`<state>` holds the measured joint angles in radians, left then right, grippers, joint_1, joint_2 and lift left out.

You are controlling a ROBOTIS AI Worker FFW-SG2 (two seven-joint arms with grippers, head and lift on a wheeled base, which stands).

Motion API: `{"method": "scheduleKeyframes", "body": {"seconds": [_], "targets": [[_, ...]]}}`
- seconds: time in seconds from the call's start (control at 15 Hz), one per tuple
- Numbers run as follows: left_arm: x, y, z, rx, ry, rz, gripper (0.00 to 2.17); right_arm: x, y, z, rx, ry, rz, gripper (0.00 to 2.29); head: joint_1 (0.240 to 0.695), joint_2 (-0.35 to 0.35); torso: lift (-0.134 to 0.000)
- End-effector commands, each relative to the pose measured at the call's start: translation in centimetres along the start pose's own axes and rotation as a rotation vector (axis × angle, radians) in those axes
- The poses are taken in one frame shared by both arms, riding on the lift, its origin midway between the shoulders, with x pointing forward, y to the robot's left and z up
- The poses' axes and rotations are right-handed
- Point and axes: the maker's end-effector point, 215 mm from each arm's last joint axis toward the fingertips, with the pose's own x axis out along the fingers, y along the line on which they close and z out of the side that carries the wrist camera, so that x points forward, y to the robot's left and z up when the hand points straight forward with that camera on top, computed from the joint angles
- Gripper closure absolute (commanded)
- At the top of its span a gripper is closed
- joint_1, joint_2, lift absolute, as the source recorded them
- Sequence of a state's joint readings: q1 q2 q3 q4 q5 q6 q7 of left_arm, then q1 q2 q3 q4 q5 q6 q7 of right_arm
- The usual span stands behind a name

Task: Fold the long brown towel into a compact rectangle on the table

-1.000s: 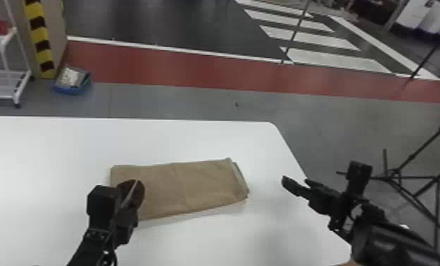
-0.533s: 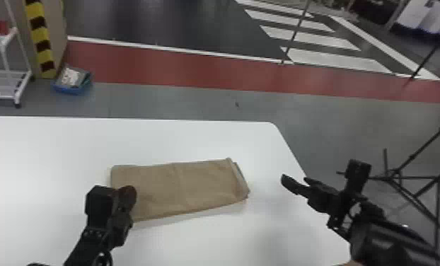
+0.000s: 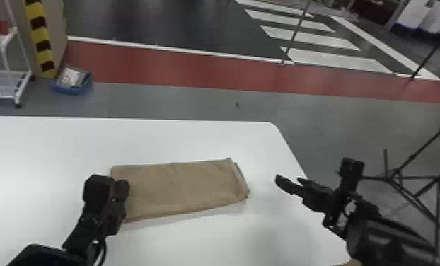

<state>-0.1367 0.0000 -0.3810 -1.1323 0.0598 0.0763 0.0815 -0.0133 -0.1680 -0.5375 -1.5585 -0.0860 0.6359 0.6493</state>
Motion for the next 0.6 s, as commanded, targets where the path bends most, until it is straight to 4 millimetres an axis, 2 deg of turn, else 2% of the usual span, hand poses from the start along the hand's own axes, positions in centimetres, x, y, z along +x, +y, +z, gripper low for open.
{"method": "scheduleKeyframes", "body": {"seconds": [0.0,0.13,0.33,0.53], "targets": [[0.8,0.9,0.6,0.005,-0.01,0.014,1.71,0.3,1.0,-0.2,0.003,0.011,0.017,0.09,0.695,-0.35,-0.057],[1.3,1.6,1.4,0.012,-0.025,0.019,1.71,0.7,1.8,-0.5,0.011,0.027,0.033,0.09,0.695,-0.35,-0.057],[2.1,2.3,2.0,0.024,-0.036,0.023,1.71,1.9,4.1,-1.2,0.026,0.072,0.072,0.09,0.695,-0.348,-0.057],[1.4,1.9,3.6,0.011,-0.094,0.024,1.69,4.9,6.9,-0.1,0.019,0.091,0.12,0.09,0.695,-0.313,-0.057]]}}
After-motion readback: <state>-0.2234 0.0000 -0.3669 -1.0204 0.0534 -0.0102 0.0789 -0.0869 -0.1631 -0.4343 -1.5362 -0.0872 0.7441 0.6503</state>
